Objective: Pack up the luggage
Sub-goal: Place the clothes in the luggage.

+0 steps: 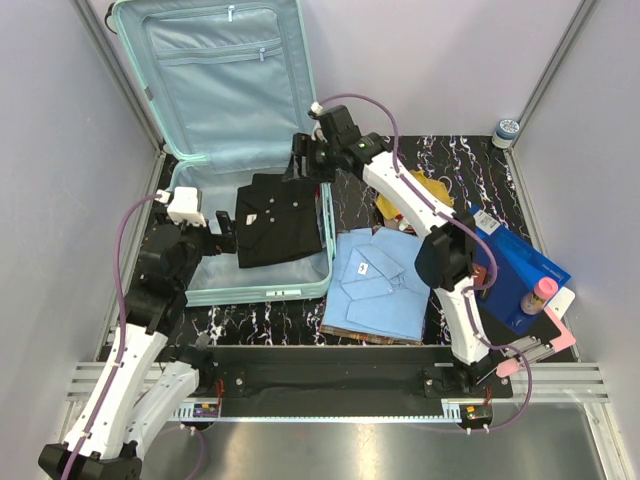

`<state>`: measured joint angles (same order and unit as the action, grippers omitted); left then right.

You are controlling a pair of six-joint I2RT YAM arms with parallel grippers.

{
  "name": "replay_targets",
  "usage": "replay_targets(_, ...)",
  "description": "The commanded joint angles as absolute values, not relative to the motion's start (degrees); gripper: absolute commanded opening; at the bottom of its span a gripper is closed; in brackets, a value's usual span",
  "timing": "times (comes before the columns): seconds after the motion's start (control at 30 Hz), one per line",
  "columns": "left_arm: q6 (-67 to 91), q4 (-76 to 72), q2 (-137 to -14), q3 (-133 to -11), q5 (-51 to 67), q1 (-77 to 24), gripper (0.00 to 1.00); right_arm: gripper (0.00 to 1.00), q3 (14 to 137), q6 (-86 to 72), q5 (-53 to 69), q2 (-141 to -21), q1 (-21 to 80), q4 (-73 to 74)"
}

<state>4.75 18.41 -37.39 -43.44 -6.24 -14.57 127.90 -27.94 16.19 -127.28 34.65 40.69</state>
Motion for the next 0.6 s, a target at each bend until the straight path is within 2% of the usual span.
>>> replay_targets(0.0, 4.75, 16.61, -37.35, -43.07, -6.33, -14.85, 0.99, 0.72, 138.68, -25.58, 17.40, -134.62, 37.26, 44.38)
replay_targets(0.17, 4.75, 16.61, -37.35, -43.07, -6.50, -14.85, 0.99, 0.72, 144.67, -26.19, 13.11, -141.23, 37.44, 50.79)
replay_targets(0.4, 4.83, 16.61, -37.35, -42.98, -6.33, -14.85, 0.99, 0.72, 143.97, -25.58, 1.78, -144.75, 38.67, 57.30)
replay_targets(0.57, 4.83, 16.61, -37.27, -43.07, -6.33, -14.85, 0.99, 0.72, 142.47, -26.10, 1.58, -145.37, 38.76, 58.01)
